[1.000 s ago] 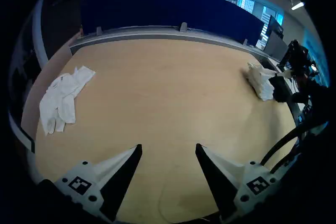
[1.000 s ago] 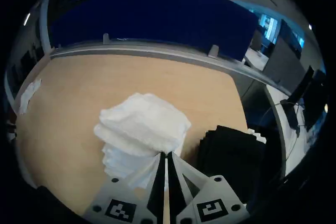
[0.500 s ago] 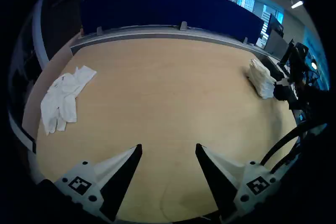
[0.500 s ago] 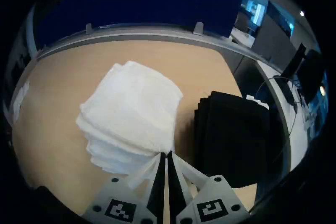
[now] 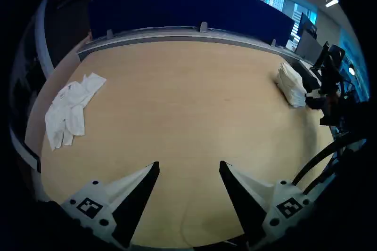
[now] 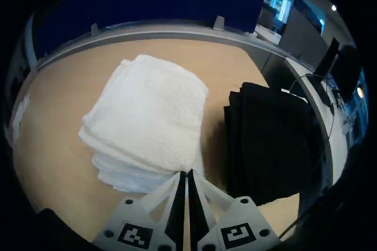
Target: Fold towel
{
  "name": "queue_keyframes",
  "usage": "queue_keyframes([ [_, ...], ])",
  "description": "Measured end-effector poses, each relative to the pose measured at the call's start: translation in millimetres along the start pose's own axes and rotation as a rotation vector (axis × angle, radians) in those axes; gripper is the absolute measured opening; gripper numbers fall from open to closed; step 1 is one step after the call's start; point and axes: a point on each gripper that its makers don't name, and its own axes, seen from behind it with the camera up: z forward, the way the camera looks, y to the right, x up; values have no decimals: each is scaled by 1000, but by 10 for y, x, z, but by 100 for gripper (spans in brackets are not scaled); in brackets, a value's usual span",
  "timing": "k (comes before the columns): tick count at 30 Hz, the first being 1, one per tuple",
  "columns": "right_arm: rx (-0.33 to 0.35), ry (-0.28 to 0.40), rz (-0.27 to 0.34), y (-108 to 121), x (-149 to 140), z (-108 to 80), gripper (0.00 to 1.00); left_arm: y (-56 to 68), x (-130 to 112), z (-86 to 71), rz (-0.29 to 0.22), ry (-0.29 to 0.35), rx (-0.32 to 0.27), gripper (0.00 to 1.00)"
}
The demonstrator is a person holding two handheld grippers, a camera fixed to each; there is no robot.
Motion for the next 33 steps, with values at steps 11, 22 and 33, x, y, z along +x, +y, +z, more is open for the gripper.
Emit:
queue_keyframes([
  [11,-2,66,17,-1,100,-177,21,33,30,-40,1,7,-6,94],
  [22,-9,125,32,8,221,-372,57,28,45,-76,3,16,-11,94],
  [33,55,203,40,-305,673,-381,100,9,59,-120,3,25,-9,94],
])
